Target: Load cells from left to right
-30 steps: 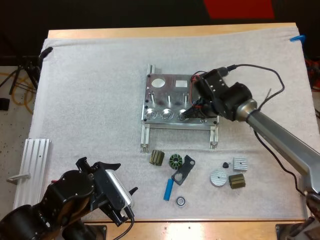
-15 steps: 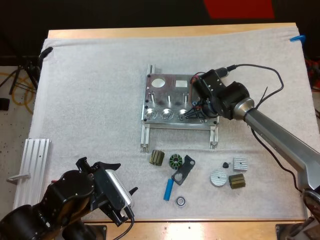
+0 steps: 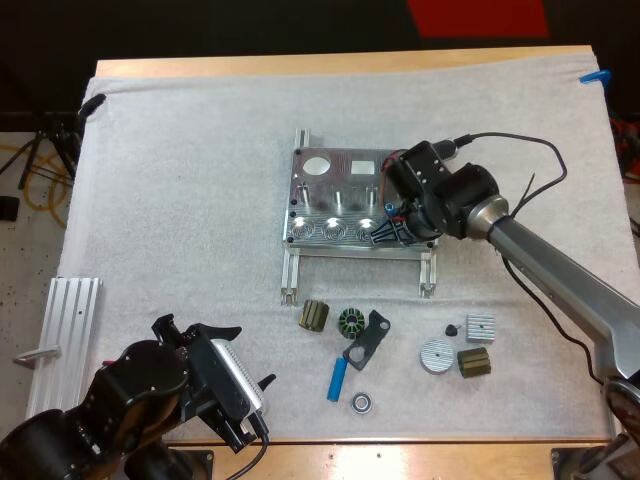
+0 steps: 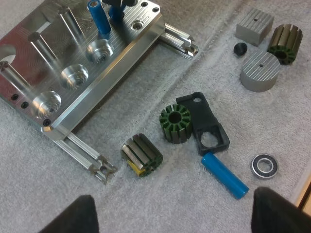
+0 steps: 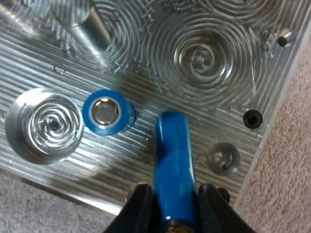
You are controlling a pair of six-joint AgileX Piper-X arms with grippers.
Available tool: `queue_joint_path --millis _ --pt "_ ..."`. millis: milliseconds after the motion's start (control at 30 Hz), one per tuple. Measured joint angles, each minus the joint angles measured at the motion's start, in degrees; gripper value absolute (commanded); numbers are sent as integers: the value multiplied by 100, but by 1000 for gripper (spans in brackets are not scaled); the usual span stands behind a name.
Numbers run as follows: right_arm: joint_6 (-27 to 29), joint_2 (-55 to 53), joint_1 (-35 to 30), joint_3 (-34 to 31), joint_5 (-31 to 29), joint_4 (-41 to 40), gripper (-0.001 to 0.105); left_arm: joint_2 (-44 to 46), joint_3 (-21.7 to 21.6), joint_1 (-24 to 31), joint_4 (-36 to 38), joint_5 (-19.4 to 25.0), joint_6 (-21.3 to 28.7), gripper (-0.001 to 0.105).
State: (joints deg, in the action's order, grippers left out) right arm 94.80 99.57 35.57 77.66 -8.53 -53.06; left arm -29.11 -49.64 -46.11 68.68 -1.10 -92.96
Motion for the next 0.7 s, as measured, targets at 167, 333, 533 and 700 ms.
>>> queue_joint_path --millis 167,333,533,700 --pt "0 17 0 0 62 -12 0 0 0 0 0 0 0 65" --pt "109 111 0 0 87 -199 0 0 0 0 0 0 0 65" --pt "120 280 0 -11 151 -356 10 0 0 0 0 0 0 65" --pt "209 291 0 -11 293 -236 52 0 0 0 0 0 0 65"
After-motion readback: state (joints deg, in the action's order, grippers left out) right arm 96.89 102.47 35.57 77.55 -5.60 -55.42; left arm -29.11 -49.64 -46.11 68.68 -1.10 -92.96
